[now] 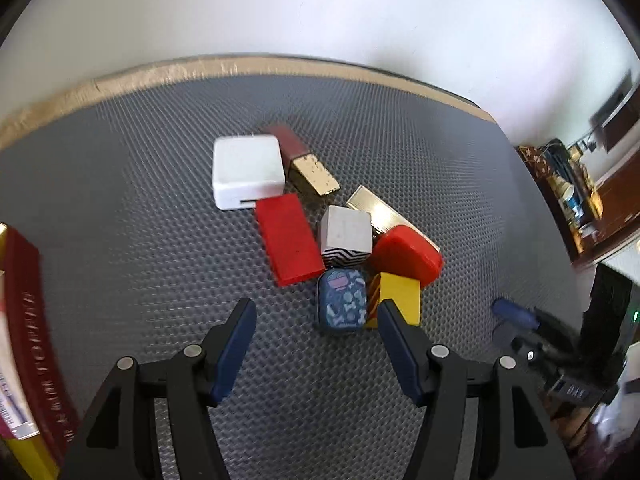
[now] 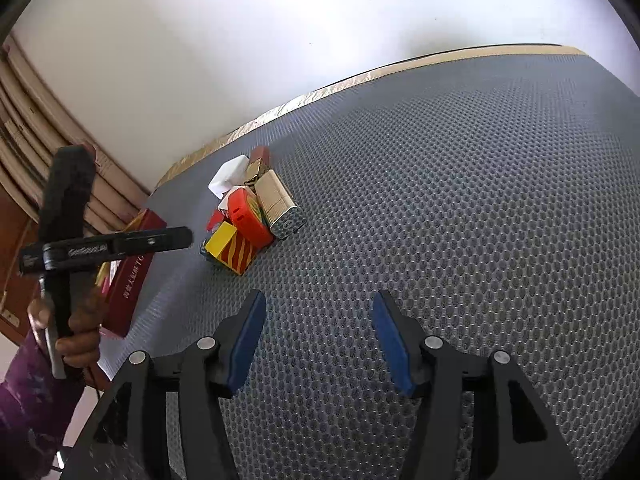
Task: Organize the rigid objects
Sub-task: 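Move the left tool to the blue patterned block and grasp it, then carry the blue block into the tin and open the left tool while the right tool approaches the yellow cube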
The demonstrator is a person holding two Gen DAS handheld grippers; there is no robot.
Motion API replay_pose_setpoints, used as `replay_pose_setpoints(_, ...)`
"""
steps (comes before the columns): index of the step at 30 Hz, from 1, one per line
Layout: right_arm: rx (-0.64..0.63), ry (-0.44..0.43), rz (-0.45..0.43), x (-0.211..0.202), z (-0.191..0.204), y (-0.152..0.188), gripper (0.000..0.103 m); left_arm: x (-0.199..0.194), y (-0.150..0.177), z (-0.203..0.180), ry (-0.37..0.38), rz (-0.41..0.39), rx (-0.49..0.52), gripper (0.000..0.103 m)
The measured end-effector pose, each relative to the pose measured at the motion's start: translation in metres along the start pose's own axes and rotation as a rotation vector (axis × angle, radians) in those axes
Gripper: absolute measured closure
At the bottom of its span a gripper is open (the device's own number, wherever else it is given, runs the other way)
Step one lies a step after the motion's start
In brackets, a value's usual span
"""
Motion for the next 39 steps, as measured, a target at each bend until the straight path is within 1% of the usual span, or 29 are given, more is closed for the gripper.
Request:
replay_pose_setpoints(3, 0.006, -0.007, 0.001, -0.003, -0.001, 0.000, 0.049, 0.009, -0.005, 0.005, 0.037, 0.018, -0.038, 0.039)
replay_pose_setpoints(6, 0.006, -0.008, 0.001, -0.004, -0.001, 0.001, 0.048, 0.017, -0.008, 0.008, 0.047, 0.033, -0.061, 0.038)
replay_pose_setpoints(11, 0.011, -0.011, 0.002, -0.006, -0.002, 0.001, 0.047, 0.016, -0.009, 0.009, 0.011, 0.049, -0.068, 0.038)
replay_pose_setpoints(12, 0.012, -0.012, 0.002, -0.006, -0.001, 0.001, 0.047, 0.017, -0.009, 0.010, -0.010, 0.061, -0.063, 0.038)
replay_pose_setpoints(13, 0.014, -0.013, 0.002, -0.006, -0.001, 0.001, 0.046, 0.021, -0.008, 0.010, -0.030, 0.077, -0.053, 0.038)
replay_pose_setpoints(15, 0.016, -0.013, 0.002, -0.005, -0.002, 0.001, 0.044, 0.026, -0.003, 0.002, -0.025, 0.100, -0.022, 0.036)
replay_pose_setpoints(16, 0.017, -0.014, 0.003, -0.005, -0.002, 0.000, 0.044, 0.027, -0.001, 0.000, -0.038, 0.105, -0.003, 0.036)
replay_pose_setpoints(19, 0.020, -0.015, 0.002, -0.006, -0.003, -0.001, 0.042, 0.026, 0.001, 0.000, -0.100, 0.078, 0.026, 0.036)
replay_pose_setpoints(22, 0.022, -0.019, 0.002, -0.006, -0.004, -0.001, 0.041, 0.021, 0.006, 0.011, -0.125, 0.051, 0.001, 0.048)
replay_pose_setpoints(24, 0.023, -0.020, 0.003, -0.007, -0.004, -0.002, 0.040, 0.015, 0.012, 0.019, -0.175, 0.044, 0.012, 0.077)
replay_pose_setpoints(25, 0.023, -0.020, 0.003, -0.007, -0.005, -0.002, 0.040, 0.011, 0.016, 0.024, -0.186, 0.040, 0.008, 0.082)
replay_pose_setpoints(27, 0.022, -0.018, 0.003, -0.007, -0.005, -0.002, 0.040, 0.003, 0.021, 0.031, -0.171, 0.015, -0.027, 0.082)
replay_pose_setpoints(30, 0.021, -0.011, 0.002, -0.007, -0.005, -0.001, 0.040, -0.013, 0.032, 0.041, -0.182, -0.022, -0.064, 0.082)
replay_pose_setpoints(33, 0.020, 0.003, -0.003, -0.009, 0.000, -0.002, 0.038, -0.032, 0.045, 0.042, -0.173, -0.055, -0.105, 0.082)
replay_pose_setpoints(36, 0.020, -0.046, 0.001, -0.008, 0.025, 0.000, 0.038, -0.053, 0.058, 0.040, -0.163, -0.082, -0.121, 0.082)
replay_pose_setpoints(39, -0.050, -0.060, 0.020, 0.000, 0.061, 0.006, 0.038, -0.074, 0.073, 0.039, -0.158, -0.105, -0.141, 0.082)
Point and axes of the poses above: each gripper's, at about its wrist camera, not at the fingertips, and x roughly the way its jaws point, z to its left, y to its underside, the point moved 10 cm from there along x, roughly the way its jaws point, and after that the axes turned 6 degrees about x, right-handed, at the moved point
